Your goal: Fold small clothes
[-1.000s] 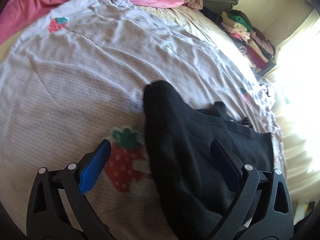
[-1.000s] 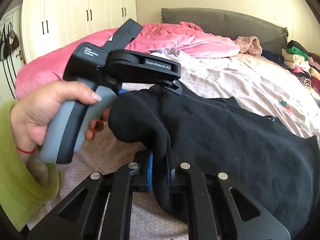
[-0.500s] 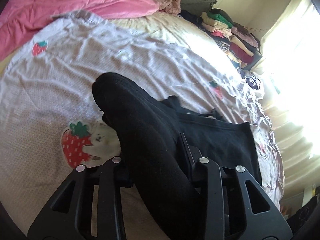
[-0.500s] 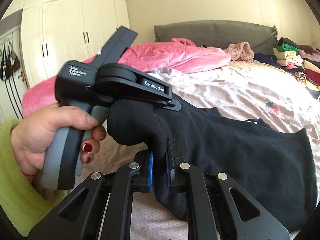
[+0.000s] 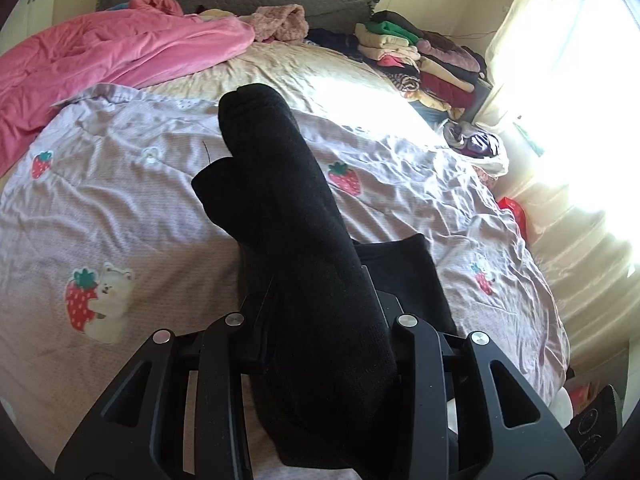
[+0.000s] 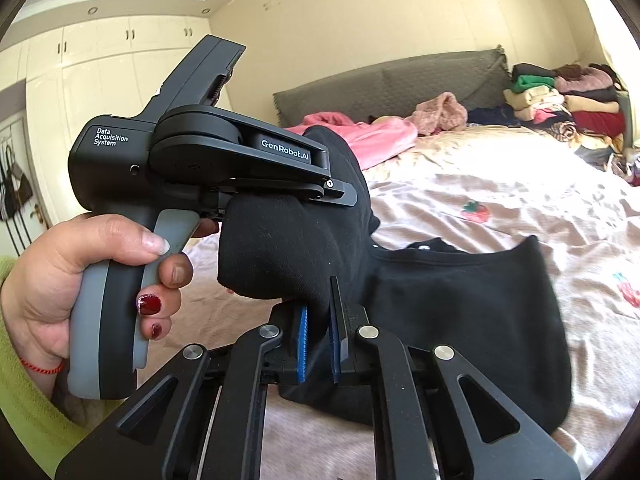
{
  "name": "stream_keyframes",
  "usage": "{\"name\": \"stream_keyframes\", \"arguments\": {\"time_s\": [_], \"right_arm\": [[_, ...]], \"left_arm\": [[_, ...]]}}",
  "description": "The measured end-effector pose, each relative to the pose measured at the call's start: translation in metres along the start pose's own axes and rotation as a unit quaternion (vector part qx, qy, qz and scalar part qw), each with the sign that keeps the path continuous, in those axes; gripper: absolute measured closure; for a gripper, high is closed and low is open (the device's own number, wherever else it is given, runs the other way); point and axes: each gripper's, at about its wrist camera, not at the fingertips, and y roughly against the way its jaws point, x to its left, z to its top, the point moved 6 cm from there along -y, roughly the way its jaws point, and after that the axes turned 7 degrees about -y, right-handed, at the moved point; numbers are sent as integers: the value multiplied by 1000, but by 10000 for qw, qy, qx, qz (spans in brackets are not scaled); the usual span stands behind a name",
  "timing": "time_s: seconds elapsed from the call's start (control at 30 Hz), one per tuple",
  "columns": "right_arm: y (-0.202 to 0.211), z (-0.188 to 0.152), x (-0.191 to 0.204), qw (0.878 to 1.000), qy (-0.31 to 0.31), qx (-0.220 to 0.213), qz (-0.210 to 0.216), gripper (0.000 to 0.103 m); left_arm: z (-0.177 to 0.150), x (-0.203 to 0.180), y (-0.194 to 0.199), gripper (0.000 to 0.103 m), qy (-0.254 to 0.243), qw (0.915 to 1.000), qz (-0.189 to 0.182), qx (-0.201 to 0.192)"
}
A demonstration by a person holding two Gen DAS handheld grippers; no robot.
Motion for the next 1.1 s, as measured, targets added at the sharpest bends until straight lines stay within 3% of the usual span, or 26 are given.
{"name": "stream_keyframes", "arguments": {"time_s": [0.9,1.0,1.1], "right_arm": [[45,-23,-71,9970,-635,8,-431,96],[45,-27,-77,9962,-717,64,-481,96],[45,-34,-86,9947,-834,159,-586,96]], "left_arm": [[-17,-83,-58,77,-178,9993,-149,303],[-22,-87,-64,70,-127,9989,-330,317],[-28,-88,-69,45,21,9966,-745,337]]}}
